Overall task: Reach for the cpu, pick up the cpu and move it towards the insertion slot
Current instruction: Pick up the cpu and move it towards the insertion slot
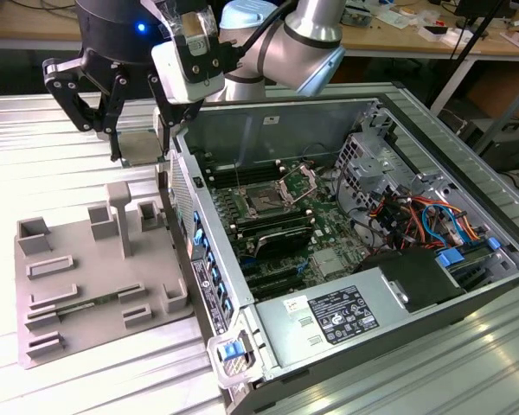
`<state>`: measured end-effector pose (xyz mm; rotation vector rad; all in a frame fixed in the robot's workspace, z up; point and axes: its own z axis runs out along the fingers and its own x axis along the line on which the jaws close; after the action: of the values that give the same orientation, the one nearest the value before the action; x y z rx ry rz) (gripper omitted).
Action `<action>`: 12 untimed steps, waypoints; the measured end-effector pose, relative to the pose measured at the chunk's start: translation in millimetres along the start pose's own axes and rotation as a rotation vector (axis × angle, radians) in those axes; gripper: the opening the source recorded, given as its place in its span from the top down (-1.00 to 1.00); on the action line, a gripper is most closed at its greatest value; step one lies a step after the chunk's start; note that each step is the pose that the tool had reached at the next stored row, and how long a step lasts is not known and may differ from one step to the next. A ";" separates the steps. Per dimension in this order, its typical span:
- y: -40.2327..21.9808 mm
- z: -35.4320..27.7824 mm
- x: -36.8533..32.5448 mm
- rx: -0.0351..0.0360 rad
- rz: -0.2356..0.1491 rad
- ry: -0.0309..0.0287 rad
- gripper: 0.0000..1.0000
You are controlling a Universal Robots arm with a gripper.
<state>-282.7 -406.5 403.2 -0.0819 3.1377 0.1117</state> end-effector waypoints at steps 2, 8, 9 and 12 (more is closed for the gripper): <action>-0.1 0.0 -1.2 0.0000 0.000 0.0000 -0.08; -0.3 0.0 -6.2 0.0000 0.000 0.0000 -0.08; -0.4 0.0 -6.8 0.0000 0.000 0.0000 -0.08; -0.6 0.0 -12.0 0.0000 0.000 0.0001 -0.08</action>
<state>-270.7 -406.5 403.2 -0.0820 3.1378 0.1116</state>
